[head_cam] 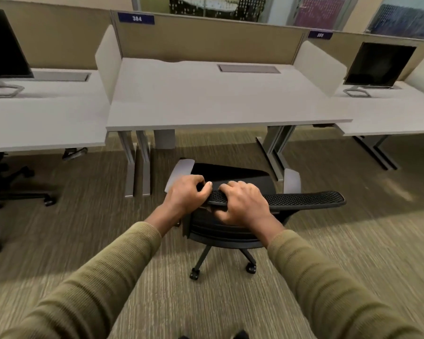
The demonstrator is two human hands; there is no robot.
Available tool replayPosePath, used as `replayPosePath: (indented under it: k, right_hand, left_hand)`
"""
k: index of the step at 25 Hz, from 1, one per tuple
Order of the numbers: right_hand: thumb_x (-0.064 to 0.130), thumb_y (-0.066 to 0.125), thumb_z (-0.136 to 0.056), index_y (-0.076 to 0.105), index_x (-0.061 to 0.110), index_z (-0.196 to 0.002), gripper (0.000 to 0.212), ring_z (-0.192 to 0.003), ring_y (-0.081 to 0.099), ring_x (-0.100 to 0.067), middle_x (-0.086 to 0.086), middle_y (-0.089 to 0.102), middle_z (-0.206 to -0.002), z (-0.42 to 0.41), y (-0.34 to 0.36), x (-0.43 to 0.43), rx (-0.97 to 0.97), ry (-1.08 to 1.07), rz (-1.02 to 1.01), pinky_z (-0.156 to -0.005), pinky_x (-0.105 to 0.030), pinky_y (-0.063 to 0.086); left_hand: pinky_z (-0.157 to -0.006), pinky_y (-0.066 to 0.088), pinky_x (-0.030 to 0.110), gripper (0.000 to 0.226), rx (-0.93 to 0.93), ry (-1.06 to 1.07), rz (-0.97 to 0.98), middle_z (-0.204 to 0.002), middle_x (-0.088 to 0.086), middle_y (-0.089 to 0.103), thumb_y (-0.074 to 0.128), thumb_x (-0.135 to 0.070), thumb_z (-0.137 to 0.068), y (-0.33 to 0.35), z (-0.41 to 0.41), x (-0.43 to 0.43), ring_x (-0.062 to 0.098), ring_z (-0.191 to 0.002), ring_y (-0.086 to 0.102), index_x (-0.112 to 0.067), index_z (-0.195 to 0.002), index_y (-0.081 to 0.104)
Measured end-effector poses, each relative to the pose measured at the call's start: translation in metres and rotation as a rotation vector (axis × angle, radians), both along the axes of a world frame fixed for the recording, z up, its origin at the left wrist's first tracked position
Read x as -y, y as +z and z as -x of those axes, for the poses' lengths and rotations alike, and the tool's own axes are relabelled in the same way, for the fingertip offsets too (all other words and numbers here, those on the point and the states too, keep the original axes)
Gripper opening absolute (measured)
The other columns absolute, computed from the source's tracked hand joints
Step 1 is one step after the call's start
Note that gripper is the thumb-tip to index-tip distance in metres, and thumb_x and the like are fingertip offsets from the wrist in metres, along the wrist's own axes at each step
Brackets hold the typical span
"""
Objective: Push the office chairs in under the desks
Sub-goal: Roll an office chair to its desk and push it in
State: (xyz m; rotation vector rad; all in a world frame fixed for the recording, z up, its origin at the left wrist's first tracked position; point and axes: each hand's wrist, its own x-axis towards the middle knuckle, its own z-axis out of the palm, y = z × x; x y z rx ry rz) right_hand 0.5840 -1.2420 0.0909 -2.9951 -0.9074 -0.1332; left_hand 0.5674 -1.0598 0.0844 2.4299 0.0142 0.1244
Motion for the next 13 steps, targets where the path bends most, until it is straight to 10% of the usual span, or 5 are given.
replayPosePath:
  k: [13]
  right_hand:
    - [0.074,0.042,-0.074,0.062,0.02,-0.114,0.07,-0.084,0.061,-0.02,0.001,0.065,-0.095,-0.186,-0.003,-0.028,0.042,0.14,0.018,-0.075,-0.038,0.051]
  left_hand:
    - [-0.06,0.054,0.04,0.036,-0.015,0.081,0.011,-0.067,-0.005,0.066,0.054,-0.048,-0.098,-0.009,-0.169,-0.032,0.014,-0.063,0.062,-0.023,-0.075,0.066]
